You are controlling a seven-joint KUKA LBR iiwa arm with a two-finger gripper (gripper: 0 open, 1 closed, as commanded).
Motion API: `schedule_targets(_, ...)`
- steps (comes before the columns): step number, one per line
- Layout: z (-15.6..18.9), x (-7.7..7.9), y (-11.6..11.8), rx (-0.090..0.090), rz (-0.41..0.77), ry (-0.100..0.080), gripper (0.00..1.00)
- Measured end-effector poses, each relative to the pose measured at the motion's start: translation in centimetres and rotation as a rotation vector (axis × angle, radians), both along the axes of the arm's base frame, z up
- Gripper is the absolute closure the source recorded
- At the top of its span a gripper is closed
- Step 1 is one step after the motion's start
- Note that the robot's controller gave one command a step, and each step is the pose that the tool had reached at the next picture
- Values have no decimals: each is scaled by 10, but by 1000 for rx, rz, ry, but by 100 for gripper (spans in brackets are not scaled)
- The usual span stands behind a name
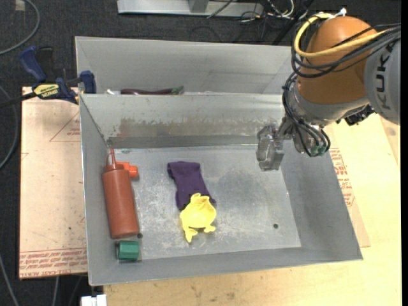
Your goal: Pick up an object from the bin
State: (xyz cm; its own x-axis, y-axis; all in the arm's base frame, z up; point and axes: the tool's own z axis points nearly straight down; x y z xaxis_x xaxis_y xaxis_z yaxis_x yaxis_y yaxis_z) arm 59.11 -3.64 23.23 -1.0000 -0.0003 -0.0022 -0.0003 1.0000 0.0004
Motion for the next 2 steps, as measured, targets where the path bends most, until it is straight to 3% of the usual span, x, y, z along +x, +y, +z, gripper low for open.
schedule_targets(1, 0, 0, 0, 0, 0, 0, 0)
schedule_targets(2, 0, 0, 0, 0, 1, 0, 0)
